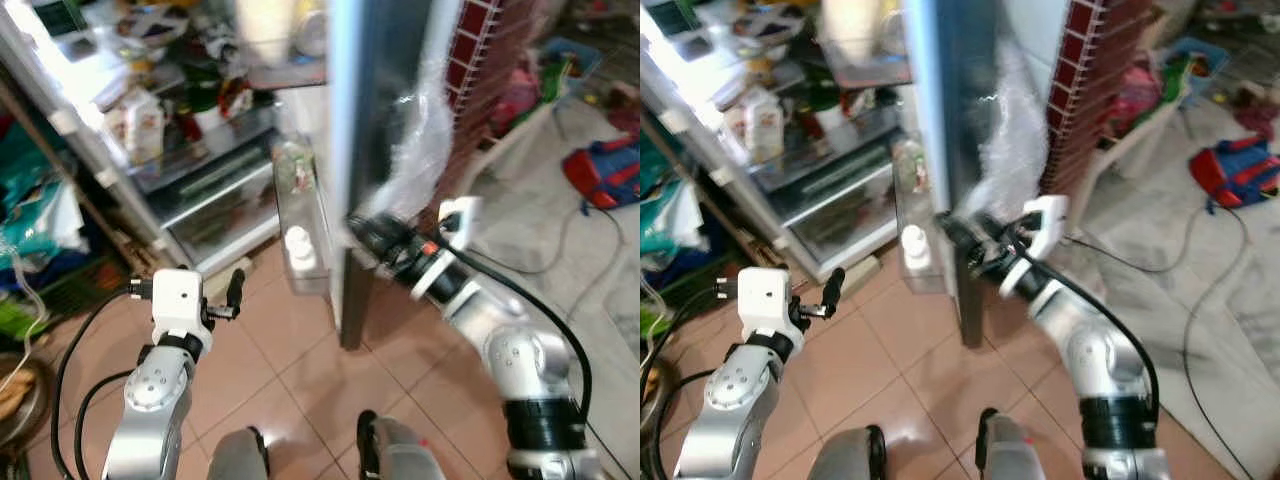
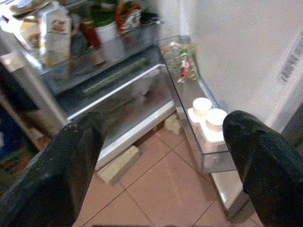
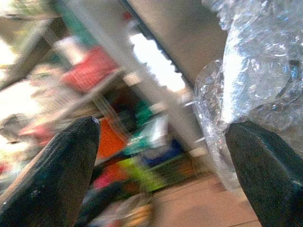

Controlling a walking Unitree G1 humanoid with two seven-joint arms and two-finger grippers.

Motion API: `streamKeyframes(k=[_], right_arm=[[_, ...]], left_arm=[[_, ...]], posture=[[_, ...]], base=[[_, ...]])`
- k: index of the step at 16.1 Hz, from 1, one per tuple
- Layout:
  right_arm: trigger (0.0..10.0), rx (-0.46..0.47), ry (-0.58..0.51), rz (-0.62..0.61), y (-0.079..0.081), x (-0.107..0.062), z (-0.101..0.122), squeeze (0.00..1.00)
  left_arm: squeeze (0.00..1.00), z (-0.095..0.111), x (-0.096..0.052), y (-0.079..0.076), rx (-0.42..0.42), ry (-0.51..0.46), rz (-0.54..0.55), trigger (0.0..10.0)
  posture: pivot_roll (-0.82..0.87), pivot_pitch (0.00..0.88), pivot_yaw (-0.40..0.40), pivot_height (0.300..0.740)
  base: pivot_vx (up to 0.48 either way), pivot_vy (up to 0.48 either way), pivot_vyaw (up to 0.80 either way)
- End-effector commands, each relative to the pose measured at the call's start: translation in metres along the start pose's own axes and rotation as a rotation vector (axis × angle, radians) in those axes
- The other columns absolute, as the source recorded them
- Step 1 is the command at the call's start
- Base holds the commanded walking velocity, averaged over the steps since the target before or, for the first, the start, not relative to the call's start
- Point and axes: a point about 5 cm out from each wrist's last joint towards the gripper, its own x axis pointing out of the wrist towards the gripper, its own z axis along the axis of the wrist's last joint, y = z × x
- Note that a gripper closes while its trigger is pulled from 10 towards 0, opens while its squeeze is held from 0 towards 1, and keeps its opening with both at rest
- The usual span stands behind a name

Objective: Restocking fridge

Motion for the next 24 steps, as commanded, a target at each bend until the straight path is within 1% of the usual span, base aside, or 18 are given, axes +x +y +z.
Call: streamKeyframes(k=[1,2,3,4,5,6,7,8,9,10,11,12,14,16,19,21,22,24], right_arm=[[10.0,0.006,-0.043,0.173,0.025,0.006,0.013,0.0],[10.0,-0.008,-0.034,0.123,0.019,0.003,0.013,0.0],[10.0,-0.025,-0.022,0.056,0.009,0.0,0.011,0.0],[10.0,-0.1,-0.001,-0.036,-0.002,-0.004,0.008,0.0],[10.0,-0.132,0.012,-0.08,-0.008,-0.006,0.007,0.0],[10.0,-0.175,0.011,-0.162,-0.016,-0.011,0.008,0.0],[10.0,-0.215,0.002,-0.243,-0.025,-0.017,0.009,0.0],[10.0,-0.259,-0.012,-0.361,-0.037,-0.026,0.01,0.0],[10.0,-0.271,-0.017,-0.399,-0.041,-0.029,0.01,0.0],[10.0,-0.306,-0.018,-0.475,-0.049,-0.035,0.009,0.0],[10.0,-0.359,-0.012,-0.58,-0.059,-0.044,0.007,0.0],[10.0,-0.385,-0.012,-0.632,-0.063,-0.049,0.005,0.0],[10.0,-0.393,-0.024,-0.681,-0.067,-0.051,-0.002,0.0],[10.0,-0.448,-0.023,-0.685,-0.065,-0.044,-0.009,0.0],[10.0,-0.465,-0.034,-0.701,-0.068,-0.039,-0.01,0.0],[10.0,-0.472,-0.038,-0.707,-0.07,-0.039,-0.009,0.0],[10.0,-0.462,-0.053,-0.732,-0.073,-0.041,-0.009,0.0],[10.0,-0.475,-0.048,-0.747,-0.075,-0.039,-0.012,0.0]], left_arm=[[0.0,0.002,-0.002,0.003,0.009,-0.003,0.009,10.0],[0.0,0.003,-0.002,0.002,0.01,-0.012,-0.001,10.0],[0.0,0.005,-0.003,0.0,0.02,-0.027,-0.004,10.0],[0.0,0.007,-0.004,0.0,0.03,-0.045,0.002,10.0],[0.0,0.009,-0.005,0.0,0.037,-0.055,0.009,10.0],[0.0,0.01,-0.006,0.0,0.043,-0.061,0.018,10.0],[0.0,0.01,-0.006,0.0,0.046,-0.063,0.019,10.0],[0.0,0.011,-0.007,-0.001,0.051,-0.068,0.016,10.0],[0.0,0.011,-0.007,-0.001,0.054,-0.07,0.014,10.0],[0.0,0.012,-0.007,-0.002,0.063,-0.077,0.008,10.0],[0.0,0.013,-0.006,-0.005,0.077,-0.085,-0.003,10.0],[0.0,0.014,-0.006,-0.007,0.088,-0.092,-0.013,10.0],[0.0,0.014,-0.004,-0.008,0.094,-0.097,-0.016,10.0],[0.0,0.021,0.003,-0.01,0.101,-0.118,-0.029,10.0],[0.0,0.032,0.011,-0.016,0.112,-0.168,-0.037,10.0],[0.0,0.032,0.013,-0.018,0.113,-0.169,-0.035,10.0],[0.0,0.032,0.014,-0.019,0.12,-0.17,-0.032,10.0],[0.0,0.037,0.015,-0.024,0.137,-0.182,-0.045,10.0]], posture=[[0.09,0.122,0.053,0.74],[0.09,0.124,0.054,0.74],[0.09,0.126,0.054,0.74],[0.09,0.127,0.053,0.74],[0.09,0.129,0.052,0.74],[0.09,0.132,0.048,0.74],[0.09,0.133,0.046,0.74],[0.08,0.136,0.043,0.74],[0.08,0.136,0.043,0.74],[0.08,0.138,0.041,0.74],[0.08,0.139,0.04,0.74],[0.08,0.14,0.039,0.74],[0.08,0.135,0.047,0.74],[0.1,0.133,0.065,0.74],[0.11,0.127,0.064,0.74],[0.12,0.111,0.054,0.74],[0.13,0.105,0.052,0.74],[0.15,0.097,0.044,0.74]], base=[[0.0,0.0,0.0],[0.0,0.0,0.0],[0.0,0.0,0.0],[0.0,0.0,0.0],[0.0,0.0,0.0],[0.0,0.0,0.0],[0.0,0.0,0.0],[0.0,0.0,0.0],[0.0,0.0,0.0],[0.0,0.0,0.0],[0.0,0.0,0.0],[0.0,0.0,0.0],[0.0,0.0,0.0],[0.0,0.0,0.0],[0.0,0.0,0.0],[0.0,0.0,0.0],[0.0,0.0,0.0],[0.0,0.0,0.0]])
